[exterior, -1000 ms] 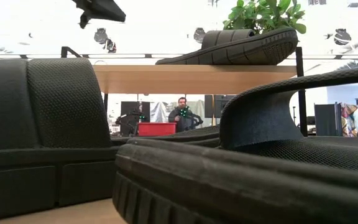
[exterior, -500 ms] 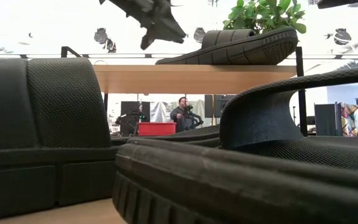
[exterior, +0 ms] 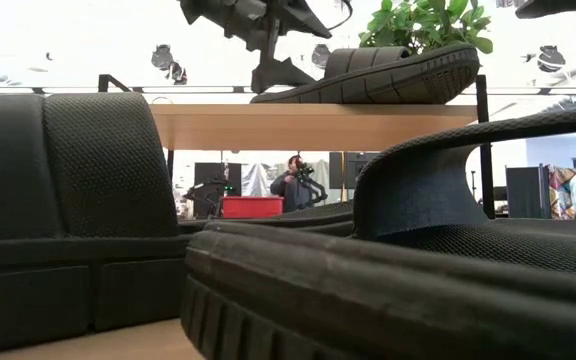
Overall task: Pick and place slides into the shelf
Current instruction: Put the black slide on the shelf
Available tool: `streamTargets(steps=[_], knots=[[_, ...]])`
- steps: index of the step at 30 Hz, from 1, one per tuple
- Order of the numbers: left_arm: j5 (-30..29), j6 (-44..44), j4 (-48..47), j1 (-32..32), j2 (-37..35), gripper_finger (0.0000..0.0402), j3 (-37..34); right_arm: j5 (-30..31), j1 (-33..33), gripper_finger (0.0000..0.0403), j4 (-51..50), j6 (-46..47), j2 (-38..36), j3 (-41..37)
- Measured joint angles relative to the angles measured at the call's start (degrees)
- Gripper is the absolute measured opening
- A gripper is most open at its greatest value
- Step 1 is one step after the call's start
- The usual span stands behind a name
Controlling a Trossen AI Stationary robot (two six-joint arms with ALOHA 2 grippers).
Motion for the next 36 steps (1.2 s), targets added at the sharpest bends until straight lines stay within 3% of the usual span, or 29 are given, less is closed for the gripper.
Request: streamTargets(steps=[17, 25, 36], knots=[[-1.7, -2.4, 4.6, -4.7, 4.1, 0.0369, -0.1, 0.2, -8.3, 0.0, 28.1, -31.9, 0.0, -4.7], [-1.1, -2.8, 8.2, -4.7, 4.9, 0.036, 0.0, -5.5, -12.3, 0.0, 32.6, -36.3, 0.0, -4.7], [-1.1, -2.3, 10.3, -5.5, 4.9, 0.0285, 0.0, -5.9, -13.8, 0.0, 32.7, -36.3, 0.0, -4.7]])
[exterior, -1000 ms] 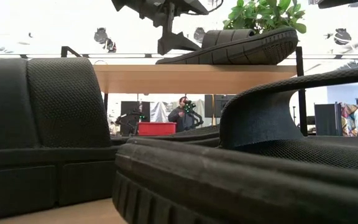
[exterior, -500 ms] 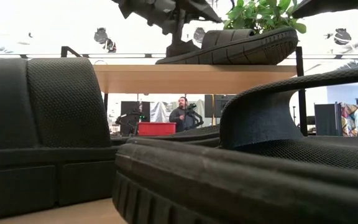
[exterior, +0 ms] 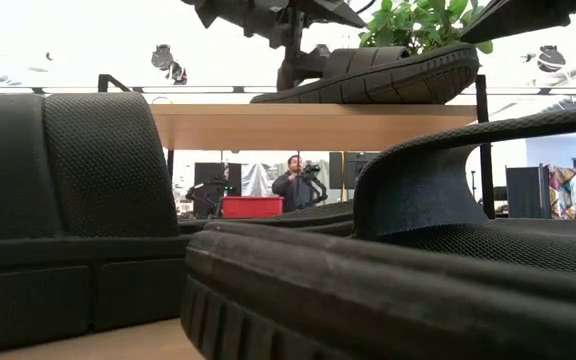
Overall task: Pick and place slides into the shelf
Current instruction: Put the black slide on the shelf
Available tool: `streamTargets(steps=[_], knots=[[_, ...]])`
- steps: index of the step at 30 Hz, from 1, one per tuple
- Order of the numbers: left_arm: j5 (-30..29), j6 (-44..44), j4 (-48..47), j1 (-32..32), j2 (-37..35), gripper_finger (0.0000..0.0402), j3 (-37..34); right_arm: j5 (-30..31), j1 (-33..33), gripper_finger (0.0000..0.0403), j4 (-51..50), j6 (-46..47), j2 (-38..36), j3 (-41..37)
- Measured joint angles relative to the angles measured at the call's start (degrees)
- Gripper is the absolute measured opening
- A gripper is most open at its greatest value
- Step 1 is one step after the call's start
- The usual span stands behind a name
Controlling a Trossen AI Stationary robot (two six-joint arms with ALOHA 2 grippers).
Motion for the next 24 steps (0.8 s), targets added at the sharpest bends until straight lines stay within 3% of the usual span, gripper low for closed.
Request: streamTargets(steps=[8, 24], knots=[[-1.5, 1.6, 0.0, -1.4, 0.0, 0.0248, 0.0, 0.0, 0.0, 0.0, 0.3, 0.0, 0.0, 0.0], [-1.0, 3.0, 0.4, -1.6, 3.0, 0.0243, 0.0, -0.1, 0.0, 0.0, 0.8, 0.0, 0.0, 0.0]])
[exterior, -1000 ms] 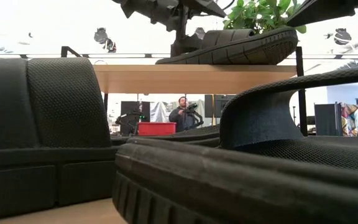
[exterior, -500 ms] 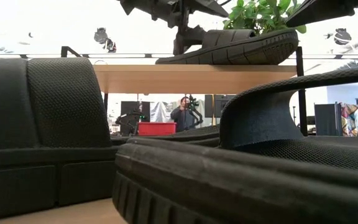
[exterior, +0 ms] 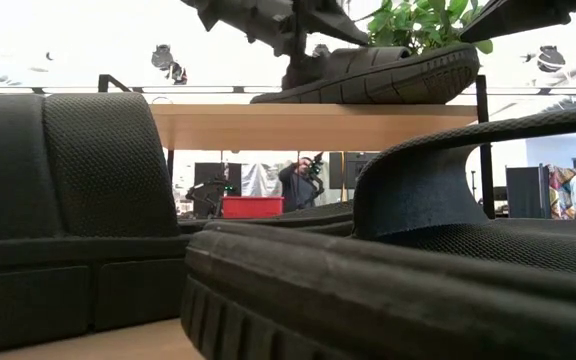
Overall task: Pick and place slides into the shelf
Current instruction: Put the black slide on the shelf
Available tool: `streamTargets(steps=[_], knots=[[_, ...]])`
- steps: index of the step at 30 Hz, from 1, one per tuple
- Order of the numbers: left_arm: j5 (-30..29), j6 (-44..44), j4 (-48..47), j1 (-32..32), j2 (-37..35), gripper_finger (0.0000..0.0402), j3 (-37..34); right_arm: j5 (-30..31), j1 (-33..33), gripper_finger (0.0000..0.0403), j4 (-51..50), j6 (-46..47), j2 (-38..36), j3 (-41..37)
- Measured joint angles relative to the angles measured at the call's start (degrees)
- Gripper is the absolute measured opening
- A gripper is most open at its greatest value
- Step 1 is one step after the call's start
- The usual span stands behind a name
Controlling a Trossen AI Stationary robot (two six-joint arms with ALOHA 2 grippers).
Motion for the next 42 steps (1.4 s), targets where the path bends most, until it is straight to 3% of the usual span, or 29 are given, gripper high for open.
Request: streamTargets(steps=[10, 13, 17, 19, 26, 36, 42], knots=[[5.7, 2.3, 1.1, 0.8, 1.2, 0.023, 0.0, 0.0, 0.0, 0.0, 2.2, -3.1, 0.0, -1.4], [6.5, 5.5, -0.1, 0.9, 0.5, 0.0176, 0.0, 0.0, 0.0, 0.0, 2.6, -3.5, 0.0, -1.4], [9.9, 10.2, -2.3, 1.9, -0.9, 0.0054, 0.1, 0.1, 0.0, 0.0, 3.8, -4.6, 0.0, -1.4], [11.2, 11.7, -4.6, 2.8, -1.6, 0.0016, 0.5, 0.1, 0.0, 0.0, 4.6, -5.3, 0.0, -1.4], [14.6, 23.0, -16.3, 4.4, -1.7, 0.0005, 7.9, 0.1, 0.0, 0.0, 6.6, -7.5, 0.0, -1.5], [37.8, 40.2, -27.7, 5.6, -1.7, 0.0002, 12.7, 0.2, 0.0, 0.0, 8.3, -10.3, 0.0, -1.5], [39.0, 47.3, -31.2, 6.4, -0.7, 0.0001, 12.7, 2.0, 0.1, 0.0, 8.1, -11.1, -0.8, -1.5]])
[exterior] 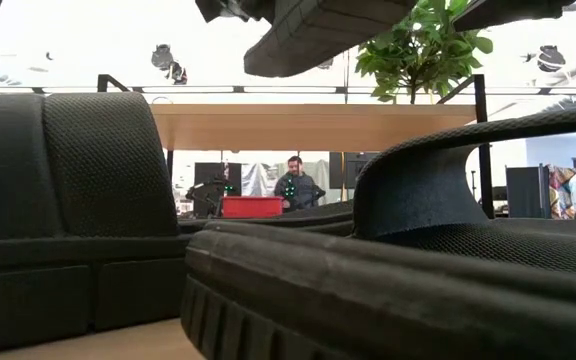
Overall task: Pick and place slides into the shelf
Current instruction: Put the black slide on the shelf
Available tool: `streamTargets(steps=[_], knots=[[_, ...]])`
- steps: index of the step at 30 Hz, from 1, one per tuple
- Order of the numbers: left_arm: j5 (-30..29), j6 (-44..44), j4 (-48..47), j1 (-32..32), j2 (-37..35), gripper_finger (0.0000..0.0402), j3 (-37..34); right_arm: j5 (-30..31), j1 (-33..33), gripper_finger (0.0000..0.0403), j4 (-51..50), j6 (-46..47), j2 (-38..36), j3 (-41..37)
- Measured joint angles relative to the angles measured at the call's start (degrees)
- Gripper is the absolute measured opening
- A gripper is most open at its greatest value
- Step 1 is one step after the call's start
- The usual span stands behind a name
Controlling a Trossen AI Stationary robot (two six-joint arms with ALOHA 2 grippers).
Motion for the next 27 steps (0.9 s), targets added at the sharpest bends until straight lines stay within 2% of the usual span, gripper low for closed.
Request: streamTargets(steps=[4, 8, 19, 22, 27], knots=[[0.1, 3.0, -0.4, 0.0, 2.3, 0.0001, 1.2, -0.2, 0.2, 0.0, 0.0, 0.5, -1.7, 0.0], [0.0, 4.6, -1.8, 0.3, 6.6, 0.0, 7.3, -0.2, 1.3, 0.0, 0.1, 0.7, -3.0, 0.0], [-6.5, 18.9, -31.0, 0.5, 21.6, 0.0, 29.4, -0.4, 2.7, 0.0, 0.2, 1.3, -3.2, 0.0], [-7.1, 21.7, -35.0, 0.4, 23.5, 0.0, 32.4, -0.4, 2.6, 0.0, 0.1, 1.2, -3.2, 0.0], [-8.0, 22.4, -35.4, 2.0, 23.9, 0.0, 32.8, -0.4, 2.6, 0.0, 0.2, 1.4, -3.2, 0.0]])
